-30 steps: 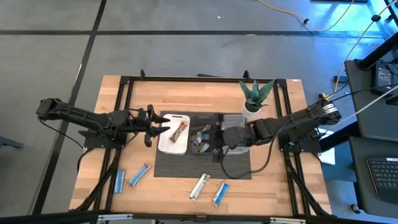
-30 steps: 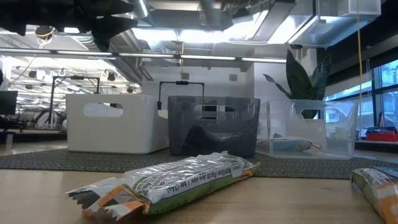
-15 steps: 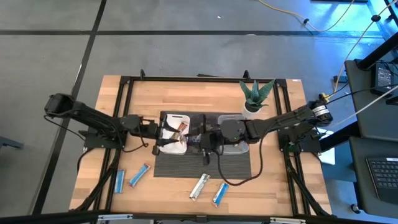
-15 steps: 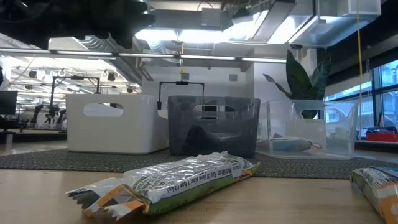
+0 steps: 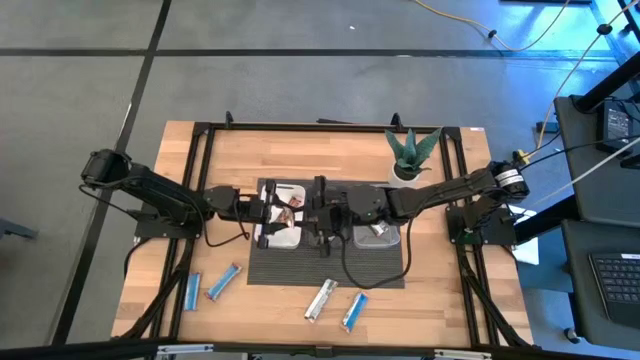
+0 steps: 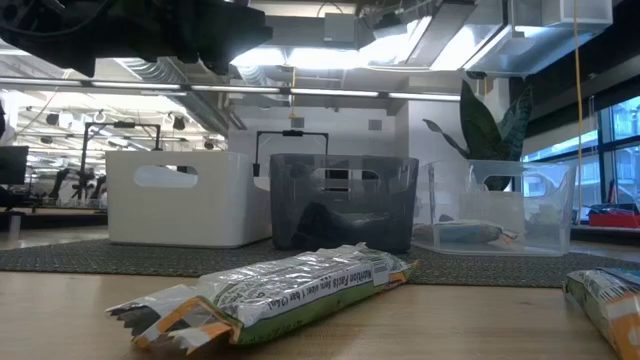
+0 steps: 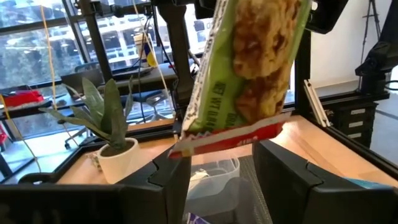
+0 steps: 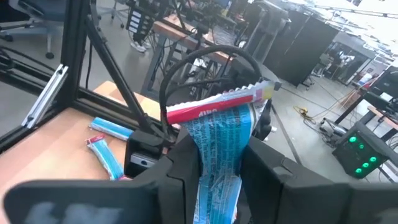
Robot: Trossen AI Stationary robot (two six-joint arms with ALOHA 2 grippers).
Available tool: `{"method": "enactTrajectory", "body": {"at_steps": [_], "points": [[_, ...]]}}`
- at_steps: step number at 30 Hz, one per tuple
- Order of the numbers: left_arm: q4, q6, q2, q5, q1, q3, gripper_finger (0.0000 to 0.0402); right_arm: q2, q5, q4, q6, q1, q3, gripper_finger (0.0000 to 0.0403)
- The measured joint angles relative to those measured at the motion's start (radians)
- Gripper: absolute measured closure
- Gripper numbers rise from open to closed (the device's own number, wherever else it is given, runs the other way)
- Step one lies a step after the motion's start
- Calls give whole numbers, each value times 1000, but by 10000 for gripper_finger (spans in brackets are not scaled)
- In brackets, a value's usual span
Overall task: Pick and place Granola Bars by type
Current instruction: Put the red granola bar into the white bin
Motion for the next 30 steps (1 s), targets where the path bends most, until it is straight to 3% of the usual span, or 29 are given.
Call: {"method": "enactTrajectory", "body": {"at_steps": [11, 23, 30], "points": [[-1, 1, 0, 0, 0, 0, 233, 0, 0, -41, 1, 0, 0, 297], [13, 0, -1, 2, -1, -1, 145, 0, 1, -84, 1, 0, 0, 297], [28, -133, -1, 0, -1, -1, 124, 0, 1, -104, 2, 0, 0, 297]]}}
